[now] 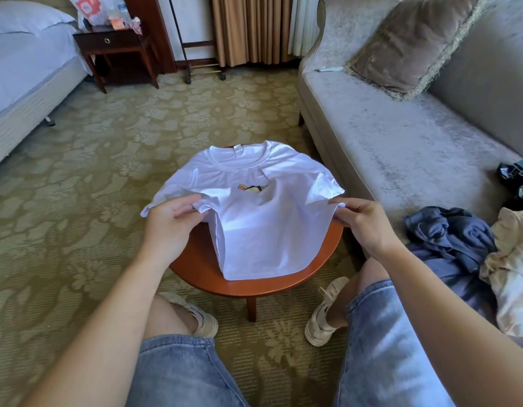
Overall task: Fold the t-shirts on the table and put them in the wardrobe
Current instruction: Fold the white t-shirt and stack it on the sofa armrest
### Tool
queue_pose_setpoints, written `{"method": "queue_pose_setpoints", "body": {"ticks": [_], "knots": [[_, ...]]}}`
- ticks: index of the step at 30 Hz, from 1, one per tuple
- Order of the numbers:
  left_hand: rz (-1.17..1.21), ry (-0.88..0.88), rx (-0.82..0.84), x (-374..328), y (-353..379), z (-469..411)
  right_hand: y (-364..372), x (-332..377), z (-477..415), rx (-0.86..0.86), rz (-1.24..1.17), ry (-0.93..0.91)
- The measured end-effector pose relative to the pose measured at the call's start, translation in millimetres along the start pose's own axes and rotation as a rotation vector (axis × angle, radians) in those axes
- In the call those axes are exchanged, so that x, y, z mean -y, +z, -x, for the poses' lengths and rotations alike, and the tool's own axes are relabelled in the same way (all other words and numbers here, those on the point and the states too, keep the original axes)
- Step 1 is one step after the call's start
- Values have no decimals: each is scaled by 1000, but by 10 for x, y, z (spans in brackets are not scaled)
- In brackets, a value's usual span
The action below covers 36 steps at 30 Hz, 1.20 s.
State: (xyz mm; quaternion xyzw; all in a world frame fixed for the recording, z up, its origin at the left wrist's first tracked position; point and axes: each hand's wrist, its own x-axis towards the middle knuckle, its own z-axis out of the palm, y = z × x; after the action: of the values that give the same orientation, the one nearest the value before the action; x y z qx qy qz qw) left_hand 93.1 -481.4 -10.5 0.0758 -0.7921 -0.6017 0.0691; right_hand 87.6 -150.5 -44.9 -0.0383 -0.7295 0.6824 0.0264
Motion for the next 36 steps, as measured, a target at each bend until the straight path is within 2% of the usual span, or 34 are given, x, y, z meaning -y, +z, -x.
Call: {"method": "queue_pose_setpoints", "body": {"ticks": [5, 10, 12, 16, 23, 26, 36], "knots": [[-186, 150, -141, 51, 17, -5, 107, -42, -21, -25, 157, 11], [-312, 344, -176, 134, 62, 53, 142, -56, -19, -23, 330, -55], [-281, 327, -158, 148, 35, 79, 137, -48, -5, -6, 325, -70], [-270, 234, -324, 124, -108, 108, 138, -59, 55, -34, 251, -91], [-213, 162, -310, 170, -227, 279, 125, -96, 155, -78, 254, -124], [-250, 176, -345, 207, -313, 355, 140, -48, 206, -91, 261, -166], [-170, 269, -307, 86, -482, 556, -1, 198, 453, -86, 233, -250]]}}
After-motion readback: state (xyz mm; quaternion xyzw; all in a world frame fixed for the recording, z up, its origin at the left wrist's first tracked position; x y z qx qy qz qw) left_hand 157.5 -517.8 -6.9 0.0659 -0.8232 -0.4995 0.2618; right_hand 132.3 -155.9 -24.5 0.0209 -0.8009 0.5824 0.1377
